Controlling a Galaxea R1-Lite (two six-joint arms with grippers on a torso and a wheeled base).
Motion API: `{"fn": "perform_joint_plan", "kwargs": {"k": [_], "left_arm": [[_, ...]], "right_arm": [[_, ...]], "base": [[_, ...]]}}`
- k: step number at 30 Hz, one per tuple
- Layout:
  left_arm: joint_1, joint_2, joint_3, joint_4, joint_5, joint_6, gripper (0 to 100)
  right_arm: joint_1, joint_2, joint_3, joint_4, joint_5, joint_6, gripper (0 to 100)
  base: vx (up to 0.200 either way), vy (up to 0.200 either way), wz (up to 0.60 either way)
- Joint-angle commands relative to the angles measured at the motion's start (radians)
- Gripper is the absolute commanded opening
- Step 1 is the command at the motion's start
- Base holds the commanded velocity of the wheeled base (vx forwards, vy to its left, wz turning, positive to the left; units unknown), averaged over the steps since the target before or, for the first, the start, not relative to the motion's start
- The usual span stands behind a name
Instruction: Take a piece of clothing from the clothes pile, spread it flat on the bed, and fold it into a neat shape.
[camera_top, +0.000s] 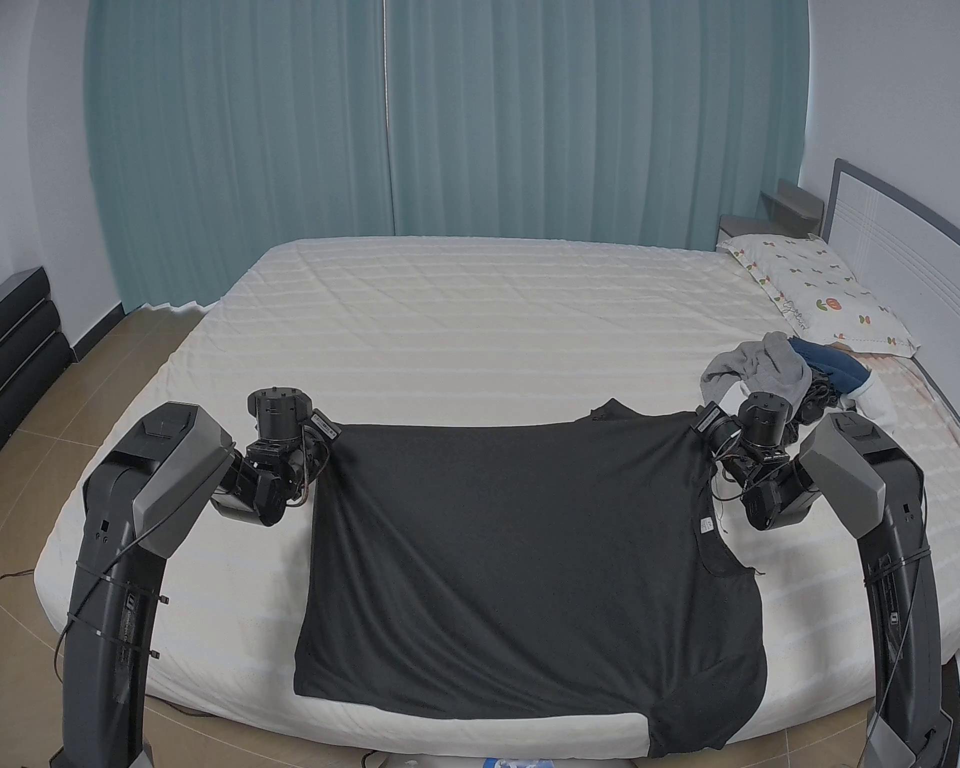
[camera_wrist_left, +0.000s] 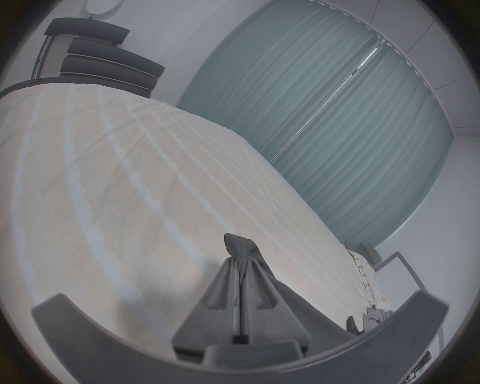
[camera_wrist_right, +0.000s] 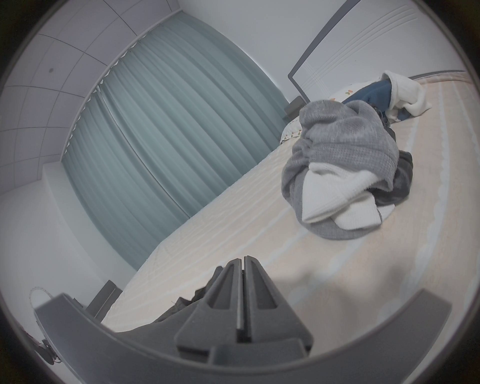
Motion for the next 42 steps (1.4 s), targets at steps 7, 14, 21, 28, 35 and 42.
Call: {"fn": "perform_joint_plan", "kwargs": {"k": [7, 14, 21, 28, 35, 42], "left_arm": [[0.012, 0.032, -0.036, -0.001, 0.002, 0.002, 0], [0.004, 0.044, -0.037, 0.004, 0.002, 0.002, 0], [0.001, 0.055, -0.031, 0.009, 0.002, 0.003, 100], [0.007, 0.001, 0.038, 0.004, 0.004, 0.003, 100], [0.027, -0.221, 0.3, -0.004, -0.04, -0.003, 100], [0.019, -0.439, 0.69, -0.146, -0.12, -0.008, 100]], "right_arm": [[0.0, 0.062, -0.055, 0.005, -0.018, -0.005, 0], [0.001, 0.067, -0.058, 0.013, -0.018, -0.013, 0], [0.007, 0.064, -0.041, 0.025, -0.017, -0.013, 100], [-0.008, -0.037, 0.091, 0.011, 0.022, -0.01, 100], [-0.04, -0.237, 0.384, -0.035, 0.101, 0.001, 100], [-0.043, -0.438, 0.831, -0.182, 0.209, 0.01, 100]], "base": [[0.0, 0.0, 0.0], [0.0, 0.0, 0.0], [0.0, 0.0, 0.0], [0.0, 0.0, 0.0], [0.0, 0.0, 0.0], [0.0, 0.0, 0.0]]}}
